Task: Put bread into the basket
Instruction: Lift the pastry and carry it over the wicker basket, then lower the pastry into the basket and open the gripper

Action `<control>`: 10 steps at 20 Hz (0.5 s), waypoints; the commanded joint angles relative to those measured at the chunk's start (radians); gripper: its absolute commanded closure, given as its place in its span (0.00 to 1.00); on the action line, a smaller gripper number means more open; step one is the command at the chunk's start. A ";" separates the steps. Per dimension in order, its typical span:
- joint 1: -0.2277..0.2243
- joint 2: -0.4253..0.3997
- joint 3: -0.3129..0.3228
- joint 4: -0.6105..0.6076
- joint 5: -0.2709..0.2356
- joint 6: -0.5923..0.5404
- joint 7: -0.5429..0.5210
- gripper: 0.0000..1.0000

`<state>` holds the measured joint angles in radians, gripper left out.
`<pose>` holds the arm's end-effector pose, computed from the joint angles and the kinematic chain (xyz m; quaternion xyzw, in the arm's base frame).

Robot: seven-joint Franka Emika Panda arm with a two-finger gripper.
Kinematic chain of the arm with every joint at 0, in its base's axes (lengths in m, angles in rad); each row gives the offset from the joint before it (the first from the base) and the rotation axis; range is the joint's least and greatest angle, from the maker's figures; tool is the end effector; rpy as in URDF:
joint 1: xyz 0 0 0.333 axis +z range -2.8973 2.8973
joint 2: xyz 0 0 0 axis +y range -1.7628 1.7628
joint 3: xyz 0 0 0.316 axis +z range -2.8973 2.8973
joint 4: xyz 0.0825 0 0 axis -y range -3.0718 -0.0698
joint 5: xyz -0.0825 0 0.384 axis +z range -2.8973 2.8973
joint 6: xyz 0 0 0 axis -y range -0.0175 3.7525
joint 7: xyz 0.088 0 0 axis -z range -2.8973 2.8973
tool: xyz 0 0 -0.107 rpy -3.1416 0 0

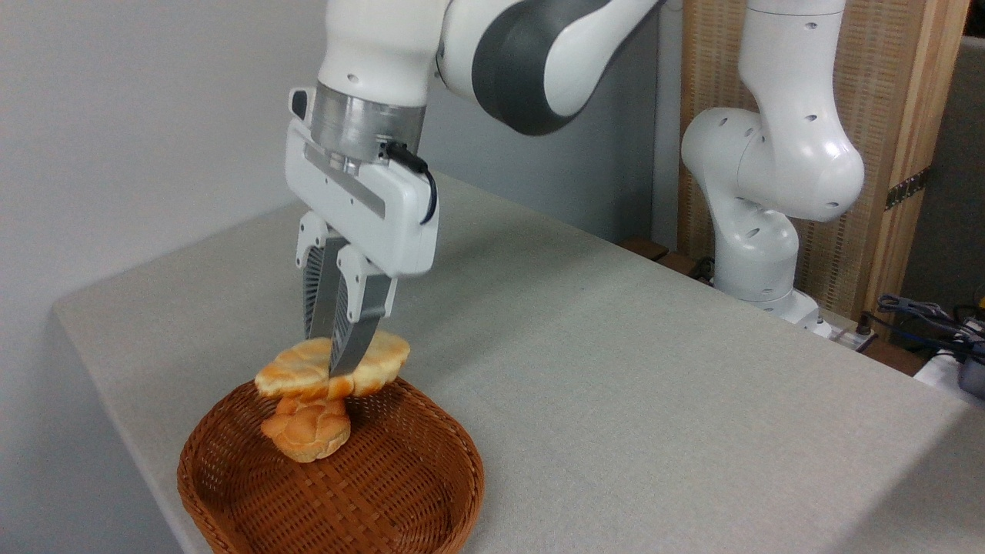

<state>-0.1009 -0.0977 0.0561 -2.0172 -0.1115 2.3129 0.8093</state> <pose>0.5621 -0.0264 0.5368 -0.9033 0.3788 -0.1997 0.0260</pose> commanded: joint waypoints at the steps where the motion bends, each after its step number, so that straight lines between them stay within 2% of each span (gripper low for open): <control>1: -0.005 0.033 0.025 0.011 -0.008 0.071 0.030 0.00; 10: -0.005 0.043 0.025 0.011 -0.010 0.080 0.028 0.00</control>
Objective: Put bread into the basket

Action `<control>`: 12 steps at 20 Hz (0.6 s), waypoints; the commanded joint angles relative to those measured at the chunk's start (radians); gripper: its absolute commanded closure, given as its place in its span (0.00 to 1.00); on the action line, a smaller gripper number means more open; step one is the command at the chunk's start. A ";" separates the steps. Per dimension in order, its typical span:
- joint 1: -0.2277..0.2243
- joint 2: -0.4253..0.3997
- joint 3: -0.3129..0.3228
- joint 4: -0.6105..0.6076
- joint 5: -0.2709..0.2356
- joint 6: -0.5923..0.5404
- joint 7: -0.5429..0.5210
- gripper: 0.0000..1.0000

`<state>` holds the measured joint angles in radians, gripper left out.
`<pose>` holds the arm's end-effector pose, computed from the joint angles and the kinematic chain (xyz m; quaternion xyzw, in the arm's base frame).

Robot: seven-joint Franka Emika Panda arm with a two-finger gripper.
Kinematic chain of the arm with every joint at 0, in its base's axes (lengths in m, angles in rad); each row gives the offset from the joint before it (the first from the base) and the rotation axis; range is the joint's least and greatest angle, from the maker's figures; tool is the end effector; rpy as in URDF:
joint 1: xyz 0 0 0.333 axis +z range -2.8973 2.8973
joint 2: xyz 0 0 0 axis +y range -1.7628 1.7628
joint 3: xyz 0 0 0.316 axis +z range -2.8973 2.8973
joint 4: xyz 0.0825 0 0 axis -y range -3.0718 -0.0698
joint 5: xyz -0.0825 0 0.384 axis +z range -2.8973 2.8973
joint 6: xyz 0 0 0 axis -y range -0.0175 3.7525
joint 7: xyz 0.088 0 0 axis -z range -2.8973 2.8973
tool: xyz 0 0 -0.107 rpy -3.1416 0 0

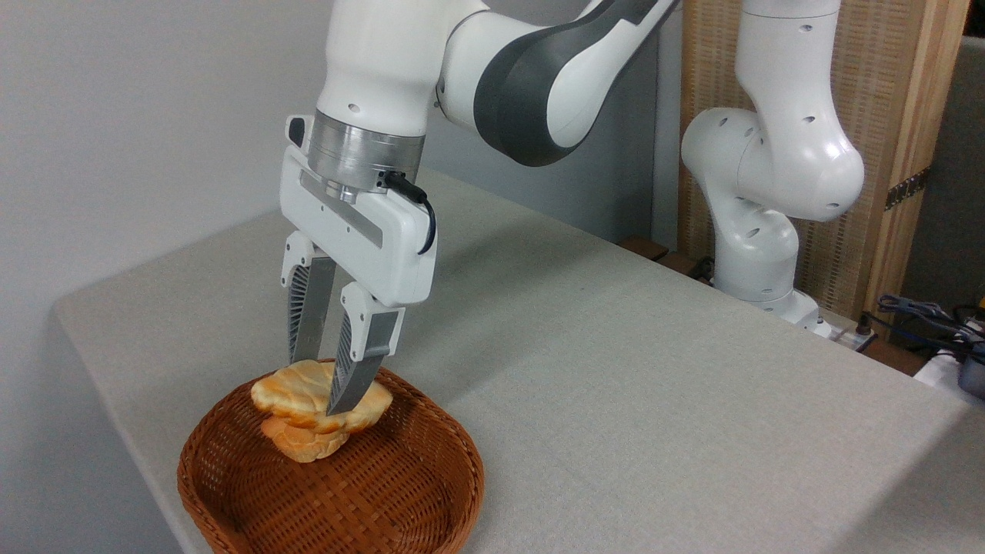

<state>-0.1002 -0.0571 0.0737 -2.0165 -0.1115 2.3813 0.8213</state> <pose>0.5749 -0.0156 0.5224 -0.9029 0.3725 -0.2112 0.0365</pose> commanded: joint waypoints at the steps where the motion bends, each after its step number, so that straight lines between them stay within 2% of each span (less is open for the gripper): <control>1: -0.006 0.002 0.008 0.010 -0.010 0.012 0.015 0.00; 5: -0.009 -0.010 -0.002 0.012 -0.011 0.010 -0.005 0.00; 8: -0.016 -0.018 -0.015 0.028 -0.011 -0.023 -0.086 0.00; 12: -0.016 -0.035 -0.035 0.099 -0.010 -0.238 -0.111 0.00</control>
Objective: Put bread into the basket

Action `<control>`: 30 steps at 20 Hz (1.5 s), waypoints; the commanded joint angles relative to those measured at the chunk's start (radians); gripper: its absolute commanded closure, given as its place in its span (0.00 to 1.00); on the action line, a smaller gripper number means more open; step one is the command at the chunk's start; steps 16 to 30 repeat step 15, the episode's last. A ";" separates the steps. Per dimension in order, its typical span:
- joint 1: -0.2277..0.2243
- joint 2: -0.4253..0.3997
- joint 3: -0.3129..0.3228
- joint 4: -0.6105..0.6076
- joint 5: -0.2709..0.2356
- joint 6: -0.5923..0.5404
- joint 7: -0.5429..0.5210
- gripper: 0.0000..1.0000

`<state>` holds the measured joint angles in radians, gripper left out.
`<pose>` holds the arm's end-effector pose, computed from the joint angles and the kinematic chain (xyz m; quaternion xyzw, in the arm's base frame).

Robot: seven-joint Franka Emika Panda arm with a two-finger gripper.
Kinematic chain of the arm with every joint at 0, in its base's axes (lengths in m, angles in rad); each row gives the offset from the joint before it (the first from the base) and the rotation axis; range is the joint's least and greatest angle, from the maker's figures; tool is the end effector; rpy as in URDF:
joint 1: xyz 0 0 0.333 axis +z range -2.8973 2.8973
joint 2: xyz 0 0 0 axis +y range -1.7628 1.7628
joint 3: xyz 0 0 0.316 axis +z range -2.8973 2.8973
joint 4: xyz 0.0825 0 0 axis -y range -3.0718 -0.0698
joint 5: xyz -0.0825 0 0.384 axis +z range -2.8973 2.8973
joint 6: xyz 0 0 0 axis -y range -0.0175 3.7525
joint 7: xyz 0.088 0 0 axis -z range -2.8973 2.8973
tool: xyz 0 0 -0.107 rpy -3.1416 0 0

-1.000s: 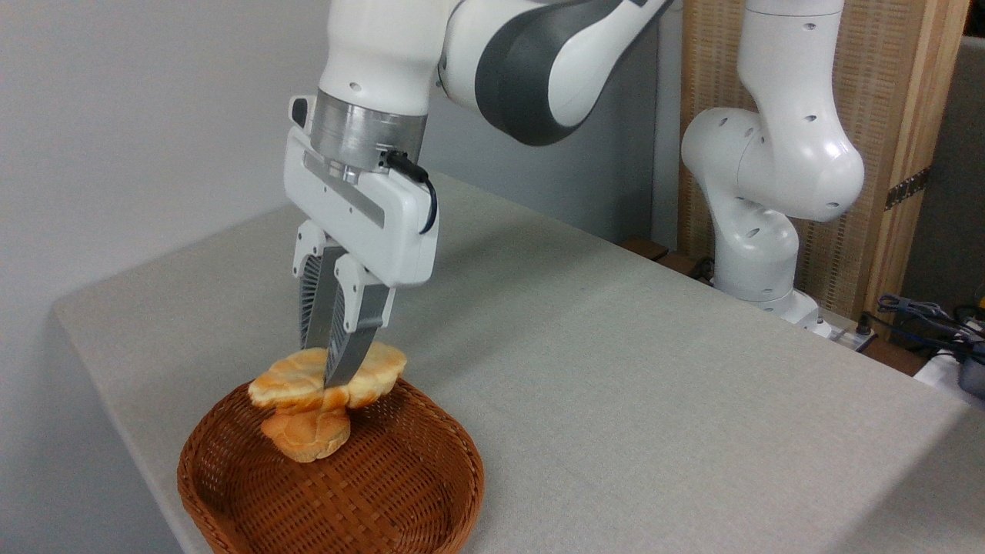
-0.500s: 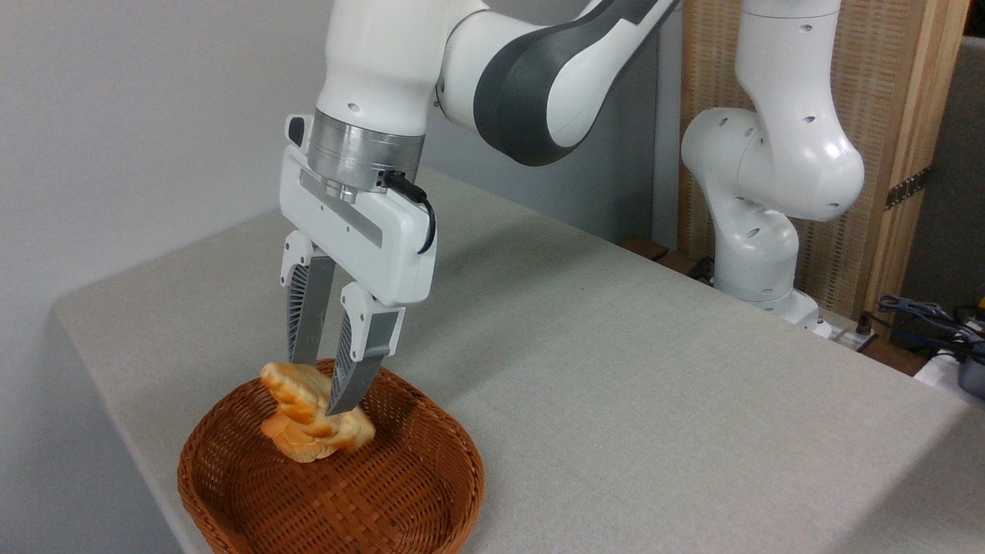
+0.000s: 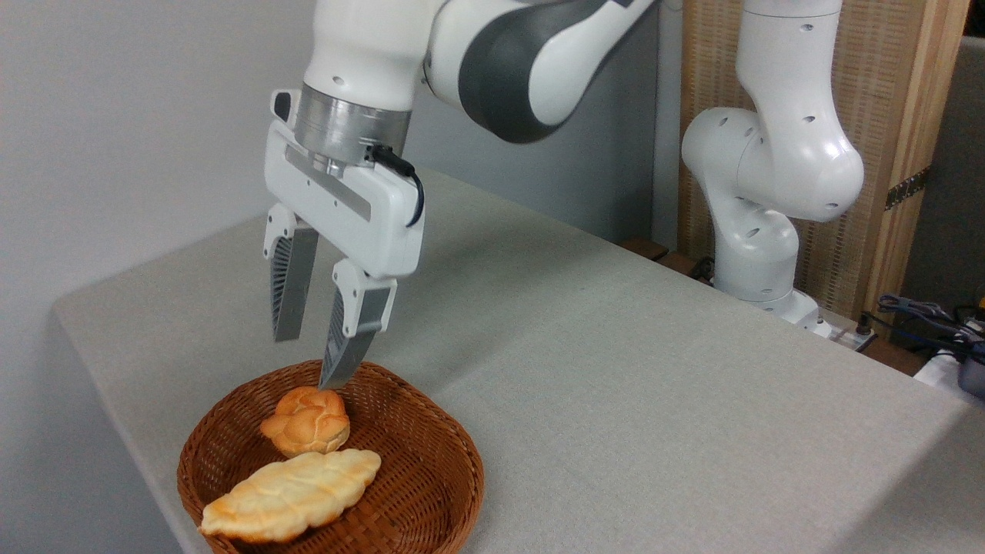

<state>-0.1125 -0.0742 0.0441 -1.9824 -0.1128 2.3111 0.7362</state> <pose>0.5700 -0.0407 0.5411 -0.9115 0.3561 -0.2050 0.0182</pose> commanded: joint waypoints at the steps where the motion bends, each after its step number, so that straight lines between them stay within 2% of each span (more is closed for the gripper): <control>1: -0.004 -0.016 -0.006 0.094 -0.008 -0.235 -0.026 0.00; 5: -0.004 -0.015 -0.013 0.126 -0.005 -0.412 -0.040 0.00; 8: -0.004 -0.012 -0.018 0.126 0.074 -0.458 -0.037 0.00; 30: -0.003 -0.012 -0.015 0.126 0.067 -0.457 -0.038 0.00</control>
